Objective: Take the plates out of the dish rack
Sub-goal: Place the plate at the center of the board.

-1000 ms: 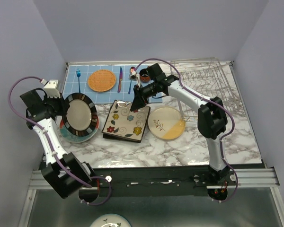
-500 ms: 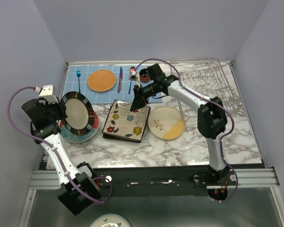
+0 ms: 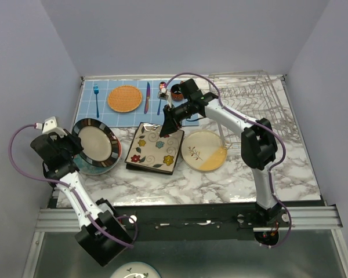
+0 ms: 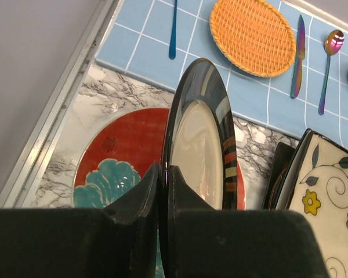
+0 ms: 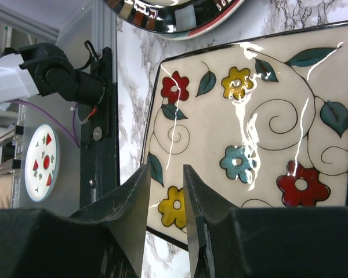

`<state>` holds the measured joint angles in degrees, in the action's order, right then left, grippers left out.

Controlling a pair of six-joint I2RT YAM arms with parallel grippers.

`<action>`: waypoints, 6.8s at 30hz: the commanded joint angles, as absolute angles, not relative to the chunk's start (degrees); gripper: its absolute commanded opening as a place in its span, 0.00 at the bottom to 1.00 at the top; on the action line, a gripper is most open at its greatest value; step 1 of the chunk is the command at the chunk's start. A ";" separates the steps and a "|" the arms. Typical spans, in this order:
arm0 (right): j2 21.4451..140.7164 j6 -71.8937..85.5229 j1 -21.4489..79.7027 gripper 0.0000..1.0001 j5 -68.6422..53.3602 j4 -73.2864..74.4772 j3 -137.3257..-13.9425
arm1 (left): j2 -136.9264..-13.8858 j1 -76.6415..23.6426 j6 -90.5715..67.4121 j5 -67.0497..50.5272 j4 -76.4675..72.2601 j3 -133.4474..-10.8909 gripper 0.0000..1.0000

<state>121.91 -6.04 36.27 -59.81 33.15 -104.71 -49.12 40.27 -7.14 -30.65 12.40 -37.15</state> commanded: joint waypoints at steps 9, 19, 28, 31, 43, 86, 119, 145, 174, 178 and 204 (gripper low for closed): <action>120.94 -5.54 36.39 0.37 -56.96 32.70 -102.31 | -48.60 49.48 -15.38 -38.76 0.26 -34.45 0.00; 120.41 -4.83 36.39 0.37 -55.55 31.64 -102.74 | -50.97 52.56 -16.61 -42.19 0.26 -32.87 0.00; 121.20 -5.01 36.39 0.37 -56.34 31.38 -102.22 | -53.00 54.23 -18.10 -44.91 -1.67 -31.82 0.00; 121.11 -5.10 36.39 0.37 -56.43 31.20 -101.95 | -52.82 54.75 -17.93 -45.09 -1.58 -31.55 0.00; 121.82 -4.66 36.30 0.37 -57.04 31.29 -102.75 | -55.28 55.99 -17.05 -47.28 -3.07 -29.80 0.00; 126.83 -2.55 36.91 0.37 -57.92 29.71 -104.06 | -75.06 54.76 -23.55 -50.28 -17.49 -23.82 0.00; 127.62 -2.73 37.00 0.37 -57.57 29.79 -105.03 | -91.40 54.41 -13.71 -46.05 -7.03 -33.22 0.00; 128.32 -2.73 37.00 0.37 -57.66 29.71 -105.38 | -96.15 52.91 -13.01 -38.41 -0.18 -38.41 0.08; 129.11 -2.90 37.00 0.37 -57.30 29.53 -105.29 | -97.38 52.47 -12.48 -30.32 4.66 -42.27 0.30; 129.20 -2.64 37.00 0.37 -57.30 29.44 -105.38 | -97.03 52.38 -12.13 -29.62 5.01 -42.54 0.30; 129.29 -2.55 37.00 0.37 -57.92 29.09 -105.03 | -89.82 53.17 -5.62 -23.03 13.36 -49.83 0.41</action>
<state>127.94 -2.81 36.42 -56.82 29.98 -103.92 -89.17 51.46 -11.75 -38.35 15.29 -47.18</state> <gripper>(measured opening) 0.372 0.381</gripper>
